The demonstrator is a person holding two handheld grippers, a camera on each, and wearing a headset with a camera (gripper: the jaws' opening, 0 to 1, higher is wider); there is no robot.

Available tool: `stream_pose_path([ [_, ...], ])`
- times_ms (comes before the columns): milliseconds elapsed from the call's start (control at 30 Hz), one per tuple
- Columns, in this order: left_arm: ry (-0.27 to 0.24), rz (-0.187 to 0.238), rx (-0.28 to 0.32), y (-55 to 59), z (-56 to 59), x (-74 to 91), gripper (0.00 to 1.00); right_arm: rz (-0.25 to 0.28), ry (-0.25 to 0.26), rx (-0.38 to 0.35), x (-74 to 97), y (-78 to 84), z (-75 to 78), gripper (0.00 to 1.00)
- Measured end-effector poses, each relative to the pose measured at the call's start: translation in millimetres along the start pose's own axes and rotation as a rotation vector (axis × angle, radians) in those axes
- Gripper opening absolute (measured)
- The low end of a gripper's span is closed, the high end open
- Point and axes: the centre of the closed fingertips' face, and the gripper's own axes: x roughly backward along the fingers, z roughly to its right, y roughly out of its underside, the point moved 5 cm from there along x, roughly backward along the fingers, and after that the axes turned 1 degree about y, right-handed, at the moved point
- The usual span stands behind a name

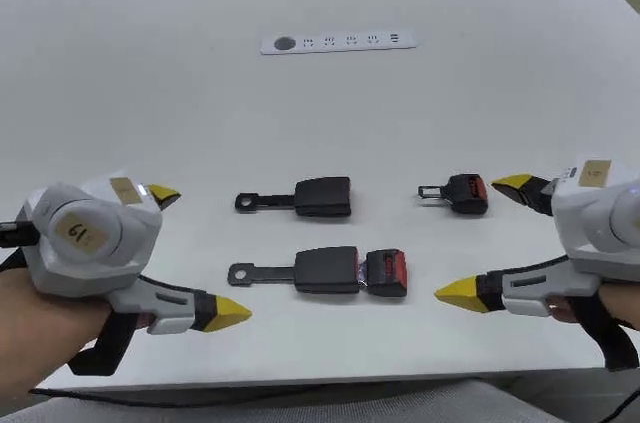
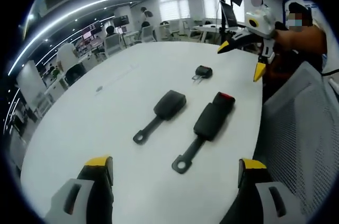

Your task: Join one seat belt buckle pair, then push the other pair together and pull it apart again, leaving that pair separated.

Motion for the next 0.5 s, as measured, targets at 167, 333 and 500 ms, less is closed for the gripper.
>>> stream_pose_path([
  [167,-0.017,-0.001,0.044,14.0,-0.2,10.6,1.0,-0.011,0.033,-0.004,9.2,8.3,0.8,1.0],
  [333,-0.02,0.009,0.061,18.0,0.4,17.1,1.0,-0.031,0.053,-0.035,17.8,12.5,3.2,1.0],
  [500,-0.014,0.007,0.058,20.0,2.9,17.9,1.0,-0.024,0.071,-0.059,23.8,17.6,4.9,1.0],
])
